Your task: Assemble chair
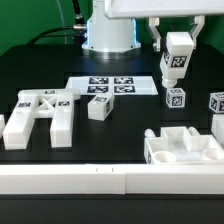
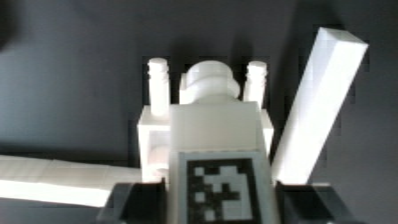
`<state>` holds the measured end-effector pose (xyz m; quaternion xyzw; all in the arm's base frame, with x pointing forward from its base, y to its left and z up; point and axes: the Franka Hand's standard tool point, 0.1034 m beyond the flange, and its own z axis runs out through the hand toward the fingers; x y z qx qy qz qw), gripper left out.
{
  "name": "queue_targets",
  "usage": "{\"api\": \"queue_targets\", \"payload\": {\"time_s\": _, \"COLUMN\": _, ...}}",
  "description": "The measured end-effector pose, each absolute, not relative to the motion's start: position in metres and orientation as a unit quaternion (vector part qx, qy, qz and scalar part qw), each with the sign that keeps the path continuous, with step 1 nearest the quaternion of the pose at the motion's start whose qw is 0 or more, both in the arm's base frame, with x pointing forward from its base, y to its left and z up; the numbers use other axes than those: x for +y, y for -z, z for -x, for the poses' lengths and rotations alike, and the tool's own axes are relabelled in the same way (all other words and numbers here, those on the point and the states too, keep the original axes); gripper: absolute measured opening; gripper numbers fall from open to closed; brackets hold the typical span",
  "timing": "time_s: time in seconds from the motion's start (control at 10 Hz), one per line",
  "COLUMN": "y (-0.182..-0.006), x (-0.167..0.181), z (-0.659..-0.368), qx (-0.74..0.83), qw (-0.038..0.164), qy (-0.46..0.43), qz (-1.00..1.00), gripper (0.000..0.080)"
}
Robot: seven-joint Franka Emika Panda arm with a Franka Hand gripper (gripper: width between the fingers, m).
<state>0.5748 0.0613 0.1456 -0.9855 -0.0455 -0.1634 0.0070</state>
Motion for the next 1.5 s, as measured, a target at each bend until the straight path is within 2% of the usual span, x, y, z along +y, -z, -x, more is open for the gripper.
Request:
{"api": "queue_targets", "payload": {"time_s": 0.1, "y": -0.144, "x": 0.063, "z": -0.575, "qx": -0.046, "qw": 0.009, "qy": 0.208, "qz": 0.977, "gripper": 0.0289}}
{"api": "queue_targets", "payload": {"time_s": 0.3, "y": -0.132, "x": 0.073, "z": -0.576, "qx": -0.055, "qw": 0.01, "qy": 0.216, "qz": 0.975, "gripper": 0.0289}}
{"api": "queue_targets", "payload": {"time_s": 0.4, "y": -0.132, "x": 0.073, "z": -0.591, "qx": -0.055, "qw": 0.009, "qy": 0.223, "qz": 0.973, "gripper": 0.0289}}
{"api": "queue_targets", "payload": {"time_s": 0.8, "y": -0.107, "x": 0.085, "z": -0.639, "qx": -0.064, "qw": 0.008, "qy": 0.235, "qz": 0.97, "gripper": 0.0289}}
{"api": "queue_targets", "payload": {"time_s": 1.3, "y": -0.105, "x": 0.085, "z": -0.637, "qx": -0.064, "qw": 0.008, "qy": 0.233, "qz": 0.97, "gripper": 0.0289}}
{"api": "queue_targets", "payload": {"time_s": 1.5, "y": -0.103, "x": 0.086, "z": -0.657, "qx": -0.064, "qw": 0.007, "qy": 0.238, "qz": 0.969, "gripper": 0.0289}}
